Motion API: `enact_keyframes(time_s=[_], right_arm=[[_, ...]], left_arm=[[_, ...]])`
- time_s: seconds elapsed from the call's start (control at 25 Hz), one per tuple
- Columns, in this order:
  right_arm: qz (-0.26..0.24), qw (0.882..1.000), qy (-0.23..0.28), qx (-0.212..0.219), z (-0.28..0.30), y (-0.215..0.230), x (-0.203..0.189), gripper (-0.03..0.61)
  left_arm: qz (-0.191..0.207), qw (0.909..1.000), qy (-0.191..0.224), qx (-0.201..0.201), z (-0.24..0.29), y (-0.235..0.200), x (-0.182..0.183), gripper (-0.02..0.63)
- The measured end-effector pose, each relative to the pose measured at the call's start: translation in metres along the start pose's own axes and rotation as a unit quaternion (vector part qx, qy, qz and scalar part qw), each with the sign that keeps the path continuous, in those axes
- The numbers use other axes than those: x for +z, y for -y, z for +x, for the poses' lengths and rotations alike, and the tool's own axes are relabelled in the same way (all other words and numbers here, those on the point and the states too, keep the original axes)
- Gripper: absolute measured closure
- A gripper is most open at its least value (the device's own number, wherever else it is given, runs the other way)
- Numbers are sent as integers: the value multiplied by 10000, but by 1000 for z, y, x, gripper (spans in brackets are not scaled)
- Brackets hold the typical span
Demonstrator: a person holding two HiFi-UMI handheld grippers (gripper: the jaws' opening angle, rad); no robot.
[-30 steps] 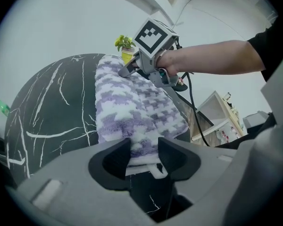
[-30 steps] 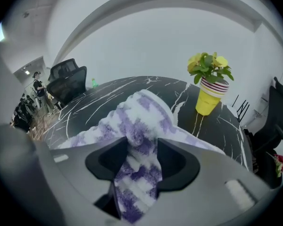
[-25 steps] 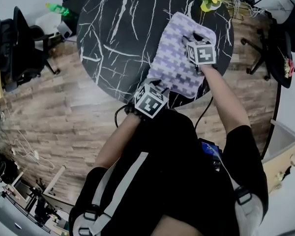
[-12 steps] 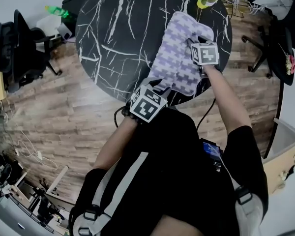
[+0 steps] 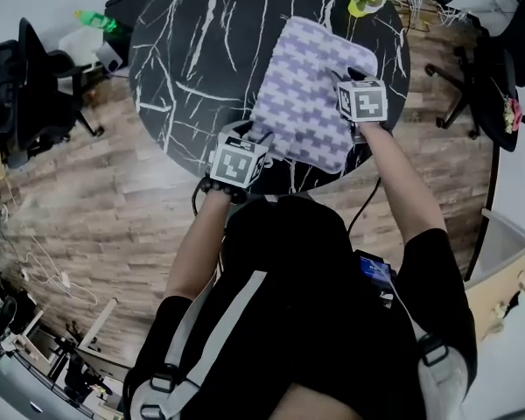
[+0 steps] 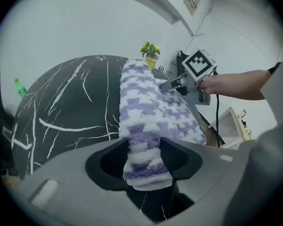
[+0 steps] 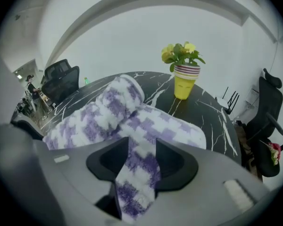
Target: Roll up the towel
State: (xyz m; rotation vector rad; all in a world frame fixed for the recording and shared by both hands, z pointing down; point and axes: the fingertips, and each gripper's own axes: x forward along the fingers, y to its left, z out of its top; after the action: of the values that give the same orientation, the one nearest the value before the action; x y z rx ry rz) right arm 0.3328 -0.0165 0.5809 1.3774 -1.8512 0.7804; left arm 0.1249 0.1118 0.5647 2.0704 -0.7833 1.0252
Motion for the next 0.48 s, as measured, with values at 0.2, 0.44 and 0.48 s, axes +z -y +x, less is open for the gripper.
enact_keyframes(time_s=[0.2,0.44,0.48], right_arm=[[-173,9977,626,213,-15,-20,50,396],[-412,9932,903,603,-14,-80,98,396],[-446,9933,847,648,-9,-89,101,394]], left_arm=[[0,10000,35,-93,7,5,-3,387],[52,9996,5,-269,6,8,-4,388],[75,9995,9,-297,7,8,-4,388]])
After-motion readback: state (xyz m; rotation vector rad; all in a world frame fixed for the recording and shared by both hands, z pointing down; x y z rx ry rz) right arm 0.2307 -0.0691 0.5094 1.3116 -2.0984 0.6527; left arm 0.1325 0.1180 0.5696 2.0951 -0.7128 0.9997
